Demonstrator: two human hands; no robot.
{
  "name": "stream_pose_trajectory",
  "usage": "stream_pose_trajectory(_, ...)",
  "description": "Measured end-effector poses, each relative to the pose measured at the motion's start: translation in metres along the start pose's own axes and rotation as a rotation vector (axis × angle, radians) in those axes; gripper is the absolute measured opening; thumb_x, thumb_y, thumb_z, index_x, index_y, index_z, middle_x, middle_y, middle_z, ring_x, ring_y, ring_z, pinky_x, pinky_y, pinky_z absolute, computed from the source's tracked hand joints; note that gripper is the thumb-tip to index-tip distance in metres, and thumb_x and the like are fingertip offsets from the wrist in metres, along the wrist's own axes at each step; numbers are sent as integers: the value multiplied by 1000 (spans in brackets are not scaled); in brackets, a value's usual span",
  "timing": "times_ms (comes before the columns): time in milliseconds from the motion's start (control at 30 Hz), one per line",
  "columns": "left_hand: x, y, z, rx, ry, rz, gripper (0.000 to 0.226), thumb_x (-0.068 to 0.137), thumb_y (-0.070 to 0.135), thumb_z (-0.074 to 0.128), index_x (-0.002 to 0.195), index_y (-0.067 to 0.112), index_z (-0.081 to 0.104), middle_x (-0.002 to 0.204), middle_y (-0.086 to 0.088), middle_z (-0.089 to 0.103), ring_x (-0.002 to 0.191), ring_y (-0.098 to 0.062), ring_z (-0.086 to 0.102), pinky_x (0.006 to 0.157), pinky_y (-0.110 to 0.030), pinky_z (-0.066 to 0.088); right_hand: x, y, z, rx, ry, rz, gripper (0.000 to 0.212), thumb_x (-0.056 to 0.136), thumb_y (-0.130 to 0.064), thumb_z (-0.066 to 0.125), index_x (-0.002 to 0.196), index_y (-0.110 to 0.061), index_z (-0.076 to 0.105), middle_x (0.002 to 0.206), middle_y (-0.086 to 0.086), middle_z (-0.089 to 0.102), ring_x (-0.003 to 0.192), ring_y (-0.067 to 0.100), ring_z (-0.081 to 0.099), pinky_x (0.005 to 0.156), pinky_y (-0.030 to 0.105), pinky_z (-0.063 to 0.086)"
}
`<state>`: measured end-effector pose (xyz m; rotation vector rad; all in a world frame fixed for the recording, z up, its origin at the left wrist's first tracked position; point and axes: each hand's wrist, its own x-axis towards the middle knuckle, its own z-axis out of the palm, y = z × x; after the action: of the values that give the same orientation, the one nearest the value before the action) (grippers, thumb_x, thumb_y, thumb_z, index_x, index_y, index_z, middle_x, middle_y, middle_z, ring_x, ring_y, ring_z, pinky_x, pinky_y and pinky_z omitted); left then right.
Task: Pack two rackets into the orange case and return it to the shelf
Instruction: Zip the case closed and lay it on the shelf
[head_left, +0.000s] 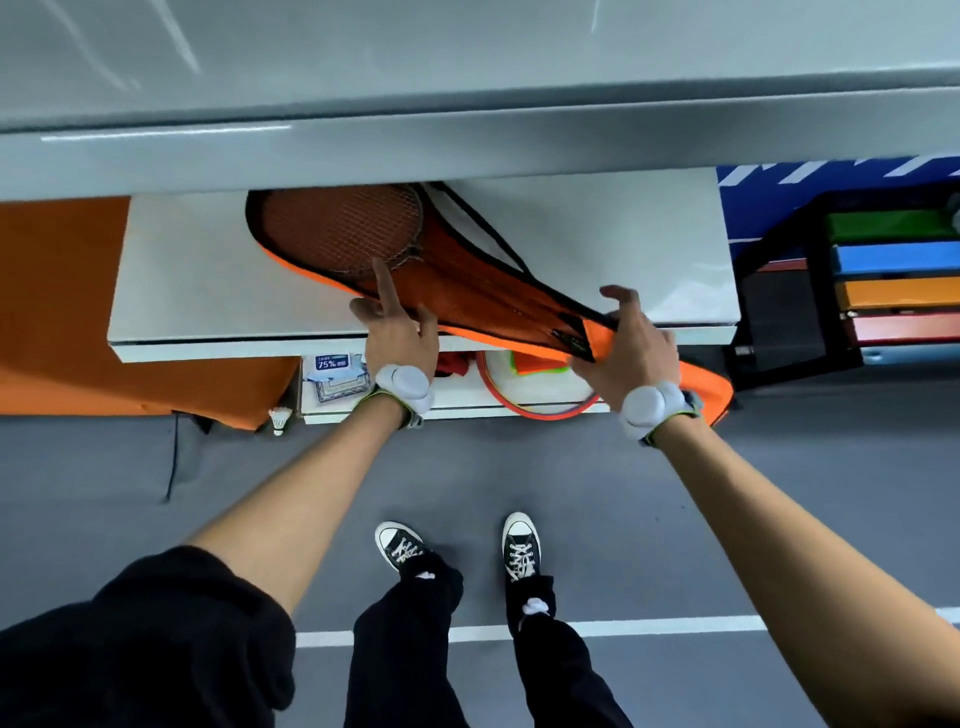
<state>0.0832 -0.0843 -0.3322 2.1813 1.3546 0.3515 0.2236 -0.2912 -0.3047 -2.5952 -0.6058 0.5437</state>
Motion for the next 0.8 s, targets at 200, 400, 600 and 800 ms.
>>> stream_pose_trajectory(200,19,-10,-8,-5,7,-149,65,99,33,46,155,17,18,135,-28,36,88,-43,60,79,-44,53,69,-32,-14,-89,-43,-181,95,66,-43,84,143,-27,31,123,2,68,114,31,64,103,44,39)
stream_pose_trajectory(400,36,-14,-7,53,-32,-327,66,99,46,41,155,18,18,136,-21,39,104,-38,59,82,-34,43,116,-49,-6,-174,-82,-303,100,66,-55,82,146,-21,31,128,7,68,117,36,64,100,48,46)
stream_pose_trajectory(600,48,-18,-6,114,-119,-389,67,99,50,38,154,18,19,143,-19,42,124,-29,50,96,-38,42,129,-49,1,-158,-140,-300,94,69,-51,81,145,-20,35,137,11,62,123,39,59,107,50,42)
stream_pose_trajectory(800,45,-25,-8,104,-148,-385,61,98,51,39,152,29,24,138,-19,46,123,-30,51,92,-42,45,126,-45,1,-239,-193,-319,84,77,-44,80,147,-17,41,146,10,51,135,35,46,115,51,30)
